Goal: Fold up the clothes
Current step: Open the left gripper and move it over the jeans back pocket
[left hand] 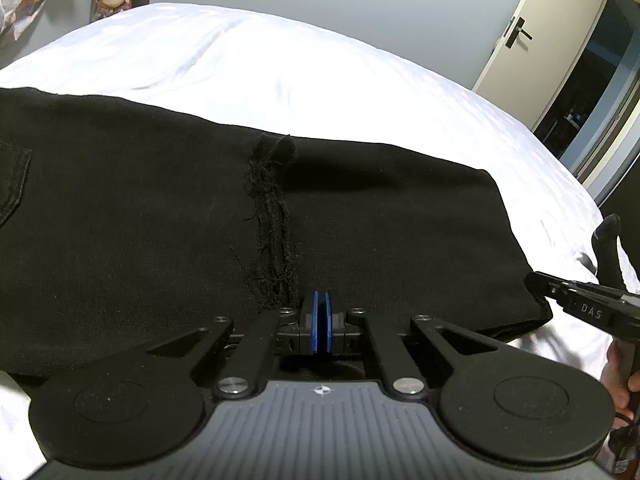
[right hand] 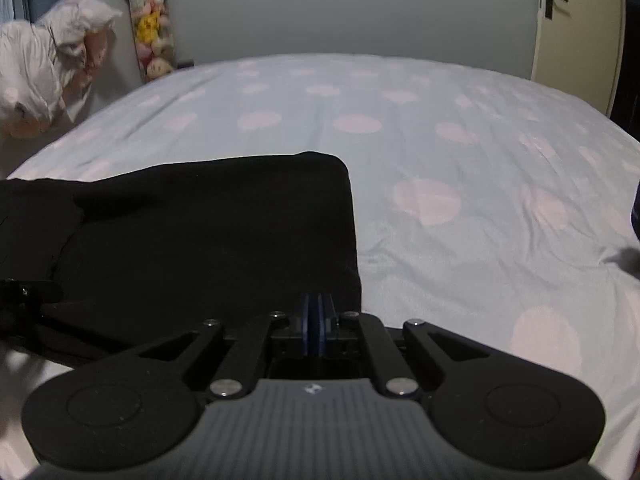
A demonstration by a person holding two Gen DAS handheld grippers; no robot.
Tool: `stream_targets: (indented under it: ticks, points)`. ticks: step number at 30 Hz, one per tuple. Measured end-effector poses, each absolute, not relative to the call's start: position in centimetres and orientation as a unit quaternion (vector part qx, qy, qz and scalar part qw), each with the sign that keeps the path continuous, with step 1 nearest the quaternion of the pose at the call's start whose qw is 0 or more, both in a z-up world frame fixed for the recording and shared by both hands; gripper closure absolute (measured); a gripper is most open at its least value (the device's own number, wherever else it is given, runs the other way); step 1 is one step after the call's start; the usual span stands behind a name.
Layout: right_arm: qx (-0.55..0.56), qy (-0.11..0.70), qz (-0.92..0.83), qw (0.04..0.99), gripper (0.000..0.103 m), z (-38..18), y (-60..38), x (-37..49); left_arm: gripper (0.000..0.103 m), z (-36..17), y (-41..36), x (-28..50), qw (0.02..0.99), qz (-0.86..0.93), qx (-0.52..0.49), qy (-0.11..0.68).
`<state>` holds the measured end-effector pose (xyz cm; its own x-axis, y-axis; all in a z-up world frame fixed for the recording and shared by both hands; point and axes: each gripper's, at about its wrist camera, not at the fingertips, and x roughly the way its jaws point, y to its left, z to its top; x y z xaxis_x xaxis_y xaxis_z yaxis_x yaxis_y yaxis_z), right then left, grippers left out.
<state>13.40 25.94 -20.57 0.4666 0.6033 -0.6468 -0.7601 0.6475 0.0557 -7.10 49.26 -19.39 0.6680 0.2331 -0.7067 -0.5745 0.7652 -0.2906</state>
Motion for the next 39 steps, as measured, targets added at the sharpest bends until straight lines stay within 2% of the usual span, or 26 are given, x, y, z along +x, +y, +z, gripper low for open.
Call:
stream_targets:
  ticks: [3,5,7,11,13,19,23,25,30,35,37,39]
  points:
    - [-0.103,0.32,0.395,0.855,0.095,-20.5,25.7,13.0,0.09,-18.3,48.7,-7.5,0.88,0.255,-0.227,0.331]
    - [-0.082,0.316,0.39,0.861,0.095,-20.2,25.4,12.6,0.078,-17.0,48.4,-8.4,0.884,0.278,-0.209,0.311]
    - [-0.074,0.305,0.384,0.869,0.091,-20.0,25.0,11.7,0.074,-15.8,48.7,-9.5,0.885,0.299,-0.211,0.289]
    - [-0.088,0.278,0.379,0.878,0.089,-19.5,24.9,10.3,0.068,-14.2,50.5,-12.5,0.867,0.352,-0.24,0.261]
    - [-0.092,0.269,0.374,0.883,0.084,-19.5,24.8,9.5,0.064,-13.8,51.6,-14.1,0.85,0.387,-0.249,0.255]
    - [-0.105,0.252,0.366,0.89,0.082,-19.4,25.2,7.6,0.063,-13.3,55.6,-19.7,0.787,0.482,-0.309,0.229]
    - [-0.122,0.245,0.369,0.888,0.079,-19.5,25.7,6.5,0.051,-12.9,57.7,-23.5,0.751,0.537,-0.324,0.208]
    - [-0.129,0.242,0.368,0.889,0.078,-19.6,26.0,6.1,0.05,-12.9,58.6,-25.4,0.734,0.56,-0.332,0.194]
    - [-0.127,0.241,0.359,0.893,0.077,-19.4,26.4,5.6,0.047,-14.9,61.4,-30.8,0.664,0.595,-0.436,0.124]
    - [-0.129,0.232,0.361,0.894,0.077,-19.3,27.3,5.1,0.046,-19.3,63.9,-33.9,0.624,0.537,-0.567,0.024]
    - [-0.132,0.227,0.366,0.893,0.077,-19.2,27.8,4.9,0.039,-20.5,64.2,-34.0,0.612,0.537,-0.581,0.009]
    - [-0.136,0.222,0.371,0.891,0.077,-19.3,28.3,4.7,0.037,-21.0,64.4,-33.9,0.618,0.529,-0.581,-0.006]
